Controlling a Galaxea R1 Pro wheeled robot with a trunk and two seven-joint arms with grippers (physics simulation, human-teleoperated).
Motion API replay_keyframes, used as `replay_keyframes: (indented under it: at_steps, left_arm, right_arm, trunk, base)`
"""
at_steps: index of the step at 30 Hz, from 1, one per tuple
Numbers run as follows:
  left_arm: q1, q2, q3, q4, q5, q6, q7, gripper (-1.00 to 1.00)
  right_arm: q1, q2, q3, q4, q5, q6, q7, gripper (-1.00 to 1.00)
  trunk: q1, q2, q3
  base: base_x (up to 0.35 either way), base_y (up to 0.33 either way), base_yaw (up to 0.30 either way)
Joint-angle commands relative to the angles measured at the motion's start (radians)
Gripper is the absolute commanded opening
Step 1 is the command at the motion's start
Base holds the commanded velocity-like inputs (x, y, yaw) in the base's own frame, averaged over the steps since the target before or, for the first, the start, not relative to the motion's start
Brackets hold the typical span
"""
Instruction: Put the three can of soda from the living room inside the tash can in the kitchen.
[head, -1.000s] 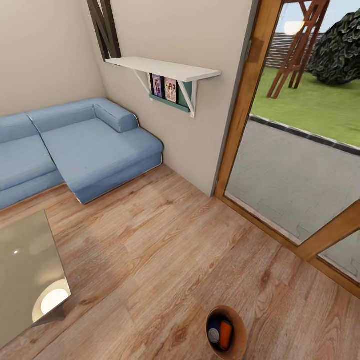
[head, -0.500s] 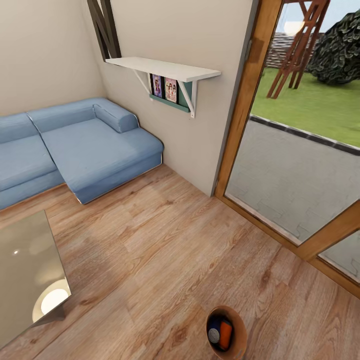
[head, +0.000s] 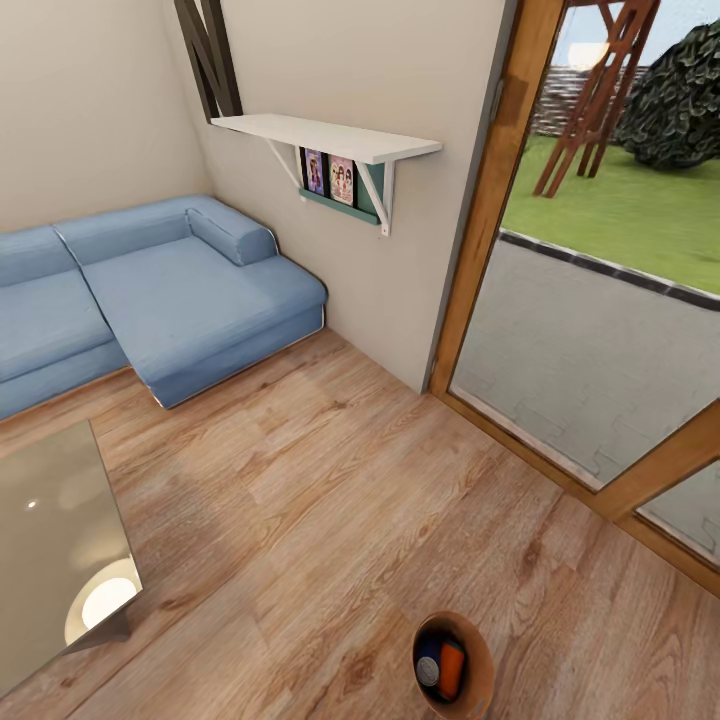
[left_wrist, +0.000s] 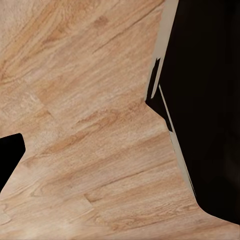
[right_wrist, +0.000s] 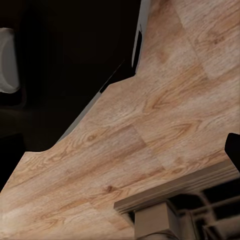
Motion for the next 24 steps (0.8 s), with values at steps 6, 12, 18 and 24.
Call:
replay_keyframes:
  at_steps: [6,12,18,24]
  left_arm:
    - [0.0,0.0,0.0,0.0,0.001,0.0,0.0,1.0]
    - [0.0,0.0,0.0,0.0,0.001,0.0,0.0,1.0]
    - [0.0,0.0,0.0,0.0,0.0,0.0,0.0,1.0]
    - [0.0,0.0,0.0,0.0,0.0,0.0,0.0,1.0]
  right_arm:
    - [0.0,0.0,0.001,0.0,0.0,0.0,0.0,1.0]
    - [0.0,0.001,0.001,0.0,0.0,0.0,0.0,1.0]
    - [0.0,0.001,0.001,0.0,0.0,0.0,0.0,1.0]
    - [0.0,0.001,0.001,0.0,-0.001,0.0,0.0,1.0]
  trunk:
    - [0.0,0.0,0.0]
    - [0.0,0.0,0.0]
    - [0.0,0.0,0.0]
    - [0.0,0.0,0.0]
  base:
    - [0.0,0.0,0.0]
    - [0.0,0.0,0.0]
    - [0.0,0.0,0.0]
    - [0.0,0.0,0.0]
